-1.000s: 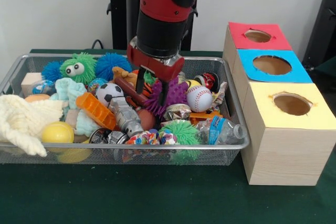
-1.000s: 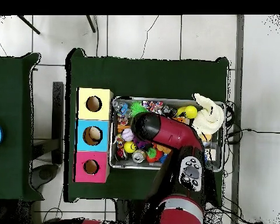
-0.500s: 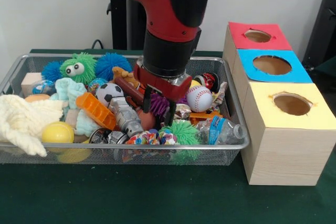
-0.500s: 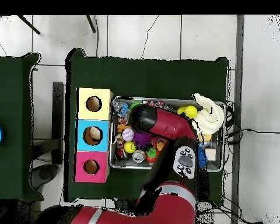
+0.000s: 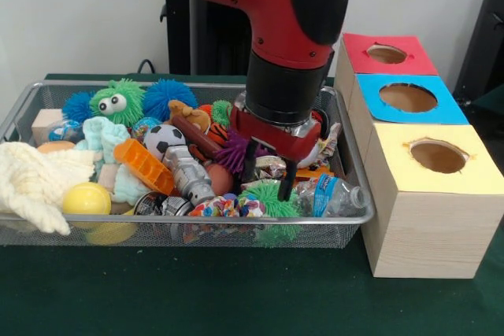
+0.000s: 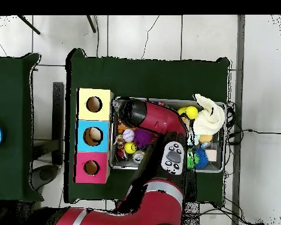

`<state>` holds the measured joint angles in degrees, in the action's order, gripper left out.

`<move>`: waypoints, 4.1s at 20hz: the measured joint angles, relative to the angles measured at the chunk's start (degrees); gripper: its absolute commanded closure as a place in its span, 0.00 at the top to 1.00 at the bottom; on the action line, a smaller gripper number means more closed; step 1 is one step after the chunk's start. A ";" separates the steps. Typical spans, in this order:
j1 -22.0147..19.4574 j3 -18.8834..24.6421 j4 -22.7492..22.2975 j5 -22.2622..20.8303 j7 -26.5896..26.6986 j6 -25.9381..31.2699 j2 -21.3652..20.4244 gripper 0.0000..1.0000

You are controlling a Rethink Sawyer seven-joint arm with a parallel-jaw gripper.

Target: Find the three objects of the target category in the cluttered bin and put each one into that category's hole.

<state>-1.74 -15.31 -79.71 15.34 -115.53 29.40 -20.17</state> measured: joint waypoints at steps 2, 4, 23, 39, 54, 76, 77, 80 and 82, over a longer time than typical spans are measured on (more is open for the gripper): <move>0.48 -0.19 0.36 0.46 0.00 0.08 0.04 1.00; 0.81 -0.31 0.51 0.88 0.00 0.12 0.06 1.00; 0.29 -1.94 1.91 1.79 0.00 0.50 1.45 1.00; -0.65 -4.28 5.57 1.65 0.00 2.67 2.03 1.00; -3.06 -4.57 7.88 1.45 0.00 2.67 4.68 1.00; -1.77 -5.36 11.32 1.45 0.00 2.65 7.77 1.00; -1.72 -5.37 11.42 1.45 0.00 2.66 7.86 1.00; -1.66 -5.37 11.62 1.44 0.00 2.70 8.04 1.00; -1.67 -5.37 11.63 1.44 0.00 2.69 8.08 1.00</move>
<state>-3.42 -20.68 -68.08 16.77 -115.53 32.09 -12.09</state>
